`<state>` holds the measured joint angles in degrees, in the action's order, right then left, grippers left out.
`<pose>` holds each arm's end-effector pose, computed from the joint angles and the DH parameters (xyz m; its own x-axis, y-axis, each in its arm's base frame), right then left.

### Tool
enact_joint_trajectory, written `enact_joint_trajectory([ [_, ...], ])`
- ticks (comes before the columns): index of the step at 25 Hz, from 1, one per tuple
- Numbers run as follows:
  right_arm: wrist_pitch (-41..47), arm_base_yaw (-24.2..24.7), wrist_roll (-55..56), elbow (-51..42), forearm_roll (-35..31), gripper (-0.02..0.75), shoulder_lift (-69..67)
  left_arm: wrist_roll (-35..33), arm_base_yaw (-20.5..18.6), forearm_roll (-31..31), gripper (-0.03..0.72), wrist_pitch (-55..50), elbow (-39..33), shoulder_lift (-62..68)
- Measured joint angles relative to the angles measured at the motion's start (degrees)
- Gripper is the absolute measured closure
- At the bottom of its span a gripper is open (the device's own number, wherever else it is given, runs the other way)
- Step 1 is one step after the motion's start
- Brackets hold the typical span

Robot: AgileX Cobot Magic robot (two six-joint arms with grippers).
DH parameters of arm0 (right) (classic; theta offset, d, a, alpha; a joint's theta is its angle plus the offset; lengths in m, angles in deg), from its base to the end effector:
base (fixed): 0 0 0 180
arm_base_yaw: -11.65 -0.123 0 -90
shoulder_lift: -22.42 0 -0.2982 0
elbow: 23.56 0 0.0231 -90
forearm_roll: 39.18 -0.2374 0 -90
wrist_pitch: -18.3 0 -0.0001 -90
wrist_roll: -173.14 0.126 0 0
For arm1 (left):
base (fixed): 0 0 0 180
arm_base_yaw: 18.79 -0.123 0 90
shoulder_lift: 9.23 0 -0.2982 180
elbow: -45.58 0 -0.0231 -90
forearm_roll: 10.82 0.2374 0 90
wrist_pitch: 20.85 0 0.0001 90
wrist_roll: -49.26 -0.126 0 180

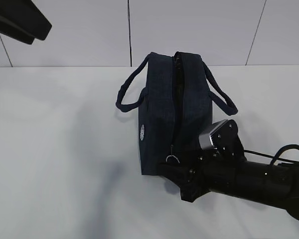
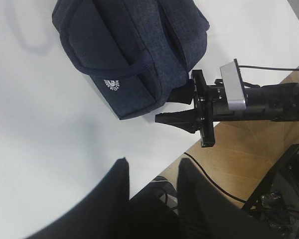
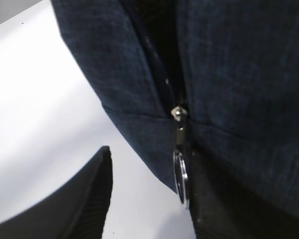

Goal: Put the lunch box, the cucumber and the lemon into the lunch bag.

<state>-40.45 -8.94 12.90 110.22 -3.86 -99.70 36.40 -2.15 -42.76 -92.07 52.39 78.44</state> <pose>0.2855 0.1738 0.1014 -0.3899 -0.1533 -0.9080 -0.7280 0.6551 0.2020 0.2451 -0.1391 0.3879 -0.8081 0.2654 -0.5258 0.5163 0.7487 -0.4157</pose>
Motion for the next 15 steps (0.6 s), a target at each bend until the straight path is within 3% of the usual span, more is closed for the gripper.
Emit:
enact_joint_trajectory([
  [8, -0.48, 0.00, 0.00, 0.00, -2.12, 0.373, -0.93, 0.00, 0.00, -0.86, 0.453, 0.00, 0.00, 0.00],
  [15, -0.49, 0.00, 0.00, 0.00, -2.77, 0.484, -1.15, 0.00, 0.00, -1.44, 0.453, 0.00, 0.00, 0.00],
])
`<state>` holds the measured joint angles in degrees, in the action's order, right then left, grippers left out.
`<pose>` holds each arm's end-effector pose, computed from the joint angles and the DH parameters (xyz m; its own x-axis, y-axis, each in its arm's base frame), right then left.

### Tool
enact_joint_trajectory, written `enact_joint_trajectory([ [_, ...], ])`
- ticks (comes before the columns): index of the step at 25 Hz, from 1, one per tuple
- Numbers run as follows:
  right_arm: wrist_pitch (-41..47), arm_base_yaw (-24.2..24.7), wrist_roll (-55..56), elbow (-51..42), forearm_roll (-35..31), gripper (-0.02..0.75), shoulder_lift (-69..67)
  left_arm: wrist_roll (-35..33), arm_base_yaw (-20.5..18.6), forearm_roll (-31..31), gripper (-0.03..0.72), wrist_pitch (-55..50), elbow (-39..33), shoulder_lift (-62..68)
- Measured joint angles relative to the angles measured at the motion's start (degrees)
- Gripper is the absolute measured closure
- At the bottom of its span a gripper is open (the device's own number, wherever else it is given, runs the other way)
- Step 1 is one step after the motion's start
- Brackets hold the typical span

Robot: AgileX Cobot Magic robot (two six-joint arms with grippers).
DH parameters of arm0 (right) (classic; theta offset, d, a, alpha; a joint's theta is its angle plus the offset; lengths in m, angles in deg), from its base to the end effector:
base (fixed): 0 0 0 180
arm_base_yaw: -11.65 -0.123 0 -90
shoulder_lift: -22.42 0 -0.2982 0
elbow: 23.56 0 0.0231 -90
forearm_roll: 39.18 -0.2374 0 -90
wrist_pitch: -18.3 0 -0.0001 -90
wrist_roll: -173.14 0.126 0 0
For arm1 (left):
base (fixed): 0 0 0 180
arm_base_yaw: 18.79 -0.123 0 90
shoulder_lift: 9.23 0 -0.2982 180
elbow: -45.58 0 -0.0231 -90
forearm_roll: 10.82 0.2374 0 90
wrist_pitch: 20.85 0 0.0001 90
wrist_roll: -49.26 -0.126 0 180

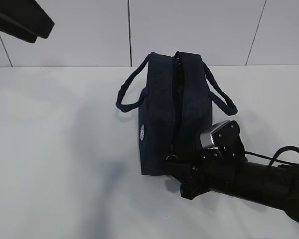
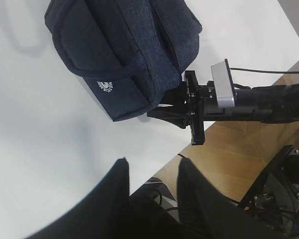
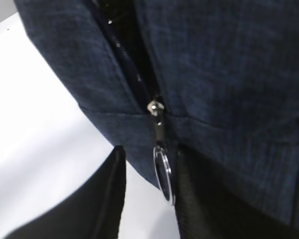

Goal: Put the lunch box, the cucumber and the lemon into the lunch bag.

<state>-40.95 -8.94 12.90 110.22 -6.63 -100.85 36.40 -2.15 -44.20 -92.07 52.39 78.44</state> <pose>0.2894 0.1709 0.0963 -0.4118 -0.1268 -0.9024 -0.6932 0.6863 0.2199 0.2441 -0.1415 0.3895 -0.8108 0.2561 -0.5263 0.5163 0.7365 -0.4370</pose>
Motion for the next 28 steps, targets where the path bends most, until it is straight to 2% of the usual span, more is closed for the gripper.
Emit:
enact_joint_trajectory([
  [8, -0.76, 0.00, 0.00, 0.00, 0.34, 0.510, 0.00, 0.00, 0.00, 0.00, 0.453, 0.00, 0.00, 0.00],
  [16, -1.13, 0.00, 0.02, 0.00, 0.53, 0.598, 0.00, 0.00, 0.00, -0.55, 0.453, 0.00, 0.00, 0.00],
  [28, -1.13, 0.00, 0.86, 0.00, 0.98, 0.600, 0.00, 0.00, 0.00, -1.07, 0.453, 0.00, 0.00, 0.00],
])
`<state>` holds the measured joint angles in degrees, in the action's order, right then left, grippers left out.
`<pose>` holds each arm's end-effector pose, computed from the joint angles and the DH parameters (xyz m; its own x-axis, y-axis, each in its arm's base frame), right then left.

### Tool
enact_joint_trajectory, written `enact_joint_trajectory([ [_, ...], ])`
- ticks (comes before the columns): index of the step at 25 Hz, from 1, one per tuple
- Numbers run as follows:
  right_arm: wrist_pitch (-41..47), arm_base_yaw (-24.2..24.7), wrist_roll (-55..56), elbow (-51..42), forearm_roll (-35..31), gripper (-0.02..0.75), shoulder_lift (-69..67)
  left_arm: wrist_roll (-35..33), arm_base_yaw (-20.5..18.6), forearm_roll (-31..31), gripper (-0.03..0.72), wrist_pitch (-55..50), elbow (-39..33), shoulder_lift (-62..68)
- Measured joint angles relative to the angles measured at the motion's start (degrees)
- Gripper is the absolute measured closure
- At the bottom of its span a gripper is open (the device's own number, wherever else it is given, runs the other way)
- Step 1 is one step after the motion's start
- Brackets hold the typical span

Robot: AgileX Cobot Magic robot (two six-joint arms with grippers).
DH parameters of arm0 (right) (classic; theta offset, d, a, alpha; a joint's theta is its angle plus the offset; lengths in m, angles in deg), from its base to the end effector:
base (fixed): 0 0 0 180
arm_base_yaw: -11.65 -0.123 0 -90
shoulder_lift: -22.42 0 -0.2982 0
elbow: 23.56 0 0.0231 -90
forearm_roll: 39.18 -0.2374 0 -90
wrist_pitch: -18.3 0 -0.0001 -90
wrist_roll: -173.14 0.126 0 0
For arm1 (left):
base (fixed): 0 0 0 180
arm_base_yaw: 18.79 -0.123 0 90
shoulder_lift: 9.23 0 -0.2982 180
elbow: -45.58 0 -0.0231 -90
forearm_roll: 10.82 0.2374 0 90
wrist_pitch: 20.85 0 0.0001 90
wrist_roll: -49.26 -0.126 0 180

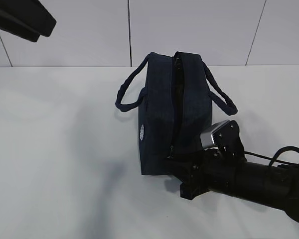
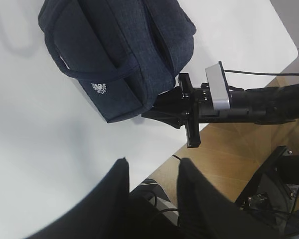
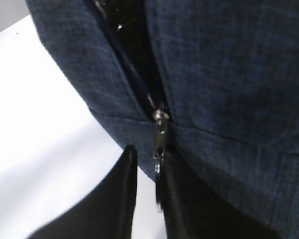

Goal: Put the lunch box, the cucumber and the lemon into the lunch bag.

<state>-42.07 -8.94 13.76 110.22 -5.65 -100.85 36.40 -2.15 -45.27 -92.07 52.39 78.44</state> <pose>0.2883 0.1729 0.0984 -0.4085 -0.1129 -0.9057 -0.7027 0.6722 0.2332 0.2434 -0.1432 0.3908 -0.8129 0.2492 -0.5265 0.5161 0.7271 -0.4527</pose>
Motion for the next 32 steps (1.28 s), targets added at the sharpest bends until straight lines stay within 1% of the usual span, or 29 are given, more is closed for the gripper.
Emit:
enact_joint_trajectory([
  [11, 0.21, 0.00, 0.43, 0.00, -0.76, 0.603, 0.00, 0.00, 0.00, 0.00, 0.453, 0.00, 0.00, 0.00],
  [13, 0.21, 0.00, 0.43, 0.00, -0.89, 0.635, 0.00, 0.00, 0.00, 0.00, 0.453, 0.00, 0.00, 0.00],
  [16, 0.21, 0.00, 0.43, 0.00, -1.03, 0.710, 0.00, 0.00, 0.00, 0.00, 0.453, 0.00, 0.00, 0.00],
  [18, 0.21, 0.00, 0.43, 0.00, -1.03, 0.736, 0.00, 0.00, 0.00, 0.00, 0.453, 0.00, 0.00, 0.00],
  [27, 0.44, 0.00, 3.07, 0.00, -0.61, 0.738, 0.80, 0.00, 0.00, 0.00, 0.453, 0.00, 0.00, 0.00],
  [32, 2.41, 0.00, 3.89, 0.00, -0.23, 0.738, 3.14, 0.00, 0.00, 0.00, 0.453, 0.00, 0.00, 0.00],
])
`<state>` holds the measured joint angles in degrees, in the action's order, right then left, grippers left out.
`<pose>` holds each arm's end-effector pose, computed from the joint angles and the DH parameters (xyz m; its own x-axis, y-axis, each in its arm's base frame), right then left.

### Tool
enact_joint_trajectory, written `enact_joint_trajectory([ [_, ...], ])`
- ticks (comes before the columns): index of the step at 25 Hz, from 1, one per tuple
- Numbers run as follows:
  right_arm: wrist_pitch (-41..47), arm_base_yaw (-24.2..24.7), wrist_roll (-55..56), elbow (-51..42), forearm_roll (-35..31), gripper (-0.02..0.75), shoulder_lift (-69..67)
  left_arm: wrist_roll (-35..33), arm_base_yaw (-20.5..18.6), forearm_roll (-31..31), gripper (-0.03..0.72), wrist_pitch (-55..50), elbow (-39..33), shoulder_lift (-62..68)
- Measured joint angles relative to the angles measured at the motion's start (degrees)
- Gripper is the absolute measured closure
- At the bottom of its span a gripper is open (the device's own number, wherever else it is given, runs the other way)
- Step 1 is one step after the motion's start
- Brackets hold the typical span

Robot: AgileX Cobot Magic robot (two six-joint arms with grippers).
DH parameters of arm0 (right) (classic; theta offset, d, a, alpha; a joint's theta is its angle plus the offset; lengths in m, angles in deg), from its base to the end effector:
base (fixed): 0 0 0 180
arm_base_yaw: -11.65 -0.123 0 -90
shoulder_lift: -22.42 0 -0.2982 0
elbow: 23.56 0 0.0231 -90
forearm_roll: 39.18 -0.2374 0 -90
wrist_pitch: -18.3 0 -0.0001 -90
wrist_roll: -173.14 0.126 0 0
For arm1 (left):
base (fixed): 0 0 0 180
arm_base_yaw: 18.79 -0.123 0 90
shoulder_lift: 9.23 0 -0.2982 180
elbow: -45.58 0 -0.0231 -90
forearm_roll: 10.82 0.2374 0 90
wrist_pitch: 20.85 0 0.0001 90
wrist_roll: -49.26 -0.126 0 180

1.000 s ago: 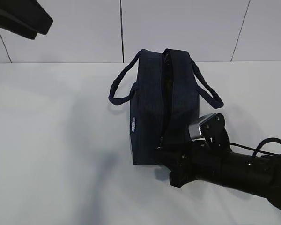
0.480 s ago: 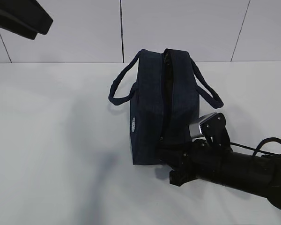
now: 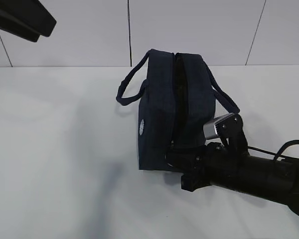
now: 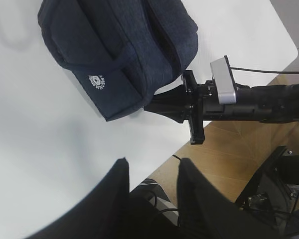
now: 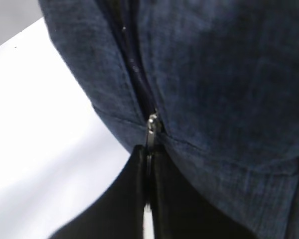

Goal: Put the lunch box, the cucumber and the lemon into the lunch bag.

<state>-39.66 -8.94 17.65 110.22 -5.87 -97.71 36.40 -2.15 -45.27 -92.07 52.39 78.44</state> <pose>0.2889 0.1712 0.1117 -0.4325 -0.0753 -0.8985 -0.6748 0.6879 0.2672 0.2434 -0.1432 0.3908 -0.8129 0.2492 -0.5265 0.5161 0.7271 -0.4527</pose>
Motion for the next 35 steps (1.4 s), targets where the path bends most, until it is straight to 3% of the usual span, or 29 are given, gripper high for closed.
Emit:
enact_joint_trajectory([
  [11, 2.47, 0.00, 7.74, 0.00, 6.33, 0.738, 0.91, 0.00, 0.00, 0.00, 0.453, 0.00, 0.00, 0.00],
  [22, 12.69, 0.00, 9.06, 0.00, 10.05, 0.738, 9.91, 0.00, 0.00, 0.00, 0.453, 0.00, 0.00, 0.00],
  [29, 13.28, 0.00, 9.20, 0.00, 10.53, 0.738, 11.80, 0.00, 1.03, 6.84, 0.451, 0.00, 0.00, 0.64],
  [35, 13.50, 0.00, 10.29, 0.00, 10.82, 0.738, 13.48, 0.00, 5.14, 9.74, 0.448, 0.00, 0.00, 5.40],
])
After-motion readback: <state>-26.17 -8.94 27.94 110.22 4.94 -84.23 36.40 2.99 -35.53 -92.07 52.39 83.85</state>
